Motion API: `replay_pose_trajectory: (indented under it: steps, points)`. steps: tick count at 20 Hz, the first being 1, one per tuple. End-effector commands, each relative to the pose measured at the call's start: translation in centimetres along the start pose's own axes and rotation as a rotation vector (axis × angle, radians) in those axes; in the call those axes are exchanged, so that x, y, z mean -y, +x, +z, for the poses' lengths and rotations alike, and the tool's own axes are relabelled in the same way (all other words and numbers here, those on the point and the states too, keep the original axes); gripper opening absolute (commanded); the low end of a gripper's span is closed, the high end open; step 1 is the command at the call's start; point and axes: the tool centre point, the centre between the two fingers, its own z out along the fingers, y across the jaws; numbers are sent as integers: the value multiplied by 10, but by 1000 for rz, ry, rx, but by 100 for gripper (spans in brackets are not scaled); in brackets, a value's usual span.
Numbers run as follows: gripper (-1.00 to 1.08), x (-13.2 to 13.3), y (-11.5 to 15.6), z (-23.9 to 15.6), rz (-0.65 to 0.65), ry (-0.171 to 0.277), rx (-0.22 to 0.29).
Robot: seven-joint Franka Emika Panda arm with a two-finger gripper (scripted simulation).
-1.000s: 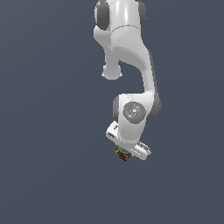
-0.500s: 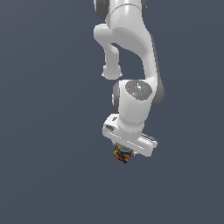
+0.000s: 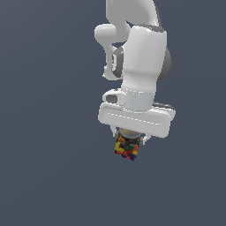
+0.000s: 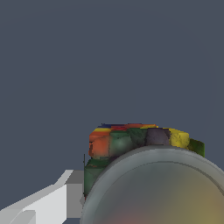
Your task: Pick up the object and move it to a goal position.
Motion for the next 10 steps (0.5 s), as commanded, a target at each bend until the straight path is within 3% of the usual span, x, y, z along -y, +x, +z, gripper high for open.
replay_pose_trajectory:
  steps: [1, 10]
  points:
    - [-100, 3, 15, -35, -44, 21, -76]
    - [-100, 11, 39, -146, -189, 85, -309]
